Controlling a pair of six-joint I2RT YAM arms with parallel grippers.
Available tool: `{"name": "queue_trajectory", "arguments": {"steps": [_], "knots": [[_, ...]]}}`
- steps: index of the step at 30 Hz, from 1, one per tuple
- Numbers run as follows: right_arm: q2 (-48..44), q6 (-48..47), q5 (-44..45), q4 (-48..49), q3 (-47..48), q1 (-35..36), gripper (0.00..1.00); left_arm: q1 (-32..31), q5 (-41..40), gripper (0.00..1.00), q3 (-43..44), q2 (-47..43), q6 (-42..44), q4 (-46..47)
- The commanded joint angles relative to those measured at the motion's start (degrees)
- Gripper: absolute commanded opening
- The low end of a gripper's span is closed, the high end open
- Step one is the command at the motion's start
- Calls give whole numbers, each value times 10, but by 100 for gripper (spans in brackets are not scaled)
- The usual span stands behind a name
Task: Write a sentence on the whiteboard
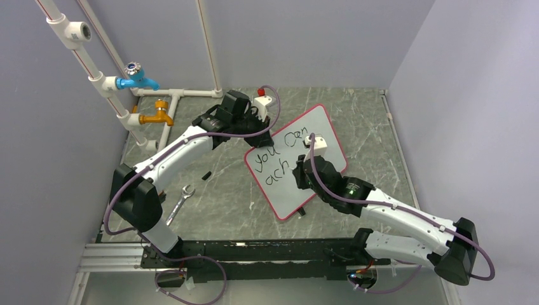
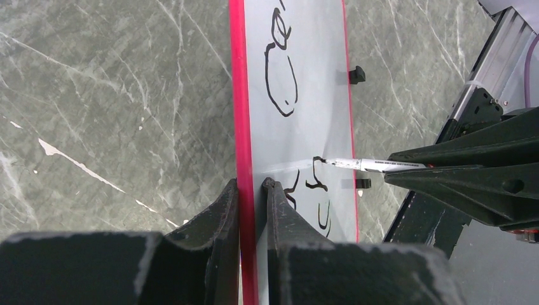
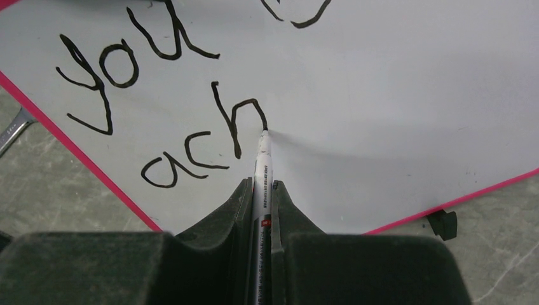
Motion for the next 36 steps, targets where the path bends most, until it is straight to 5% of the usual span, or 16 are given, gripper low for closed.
{"name": "queue_trajectory", "arguments": {"steps": [1, 22, 36], "knots": [[-15, 8, -18, -26, 3, -1, 0, 2, -37, 0, 3, -29, 51, 22], [-28, -21, -10, -33, 83, -24, 0, 2, -43, 0, -3, -40, 53, 23], [-102, -60, -108, -11, 33, -95, 0, 2, -40, 0, -8, -46, 51, 24]]}}
